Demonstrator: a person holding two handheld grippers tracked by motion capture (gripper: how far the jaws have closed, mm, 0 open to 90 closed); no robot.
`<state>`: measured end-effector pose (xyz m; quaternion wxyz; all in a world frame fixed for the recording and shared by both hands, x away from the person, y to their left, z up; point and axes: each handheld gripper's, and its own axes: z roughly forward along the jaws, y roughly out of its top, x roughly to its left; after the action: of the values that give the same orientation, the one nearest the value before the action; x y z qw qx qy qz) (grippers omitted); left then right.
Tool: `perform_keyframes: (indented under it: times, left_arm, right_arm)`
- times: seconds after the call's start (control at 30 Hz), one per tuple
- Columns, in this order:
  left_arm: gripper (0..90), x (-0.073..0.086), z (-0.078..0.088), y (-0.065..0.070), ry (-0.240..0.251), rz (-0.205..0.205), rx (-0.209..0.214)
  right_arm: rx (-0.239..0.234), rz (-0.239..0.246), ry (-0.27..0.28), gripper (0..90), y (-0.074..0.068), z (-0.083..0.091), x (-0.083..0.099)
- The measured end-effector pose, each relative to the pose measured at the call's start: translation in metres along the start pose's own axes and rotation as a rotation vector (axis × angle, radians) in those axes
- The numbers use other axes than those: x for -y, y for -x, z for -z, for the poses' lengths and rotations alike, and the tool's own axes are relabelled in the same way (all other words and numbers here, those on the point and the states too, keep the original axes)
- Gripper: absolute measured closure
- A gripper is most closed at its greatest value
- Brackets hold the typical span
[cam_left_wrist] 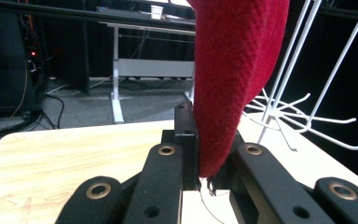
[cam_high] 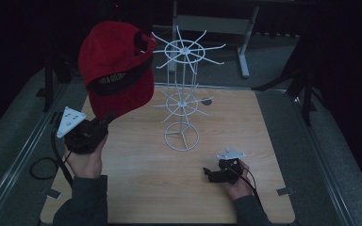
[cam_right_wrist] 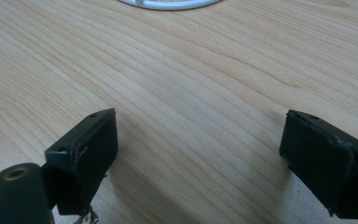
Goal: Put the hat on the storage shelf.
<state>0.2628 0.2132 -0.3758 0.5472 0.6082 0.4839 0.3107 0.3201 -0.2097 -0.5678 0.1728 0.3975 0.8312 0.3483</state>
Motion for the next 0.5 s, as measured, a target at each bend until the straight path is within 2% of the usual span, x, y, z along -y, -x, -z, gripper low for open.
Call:
perform_keyframes:
  times: [0.23,0.5]
  left_arm:
    - [85.5,0.009,-0.001,-0.002,-0.003,0.024,-0.002]
    - [85.4,0.022,-0.003,-0.002,-0.009,0.02,-0.012]
  right_arm:
    - [0.001,0.001,0.003,11.2,0.0,0.0,0.0]
    - [0.001,-0.001,0.003,11.2,0.0,0.0,0.0]
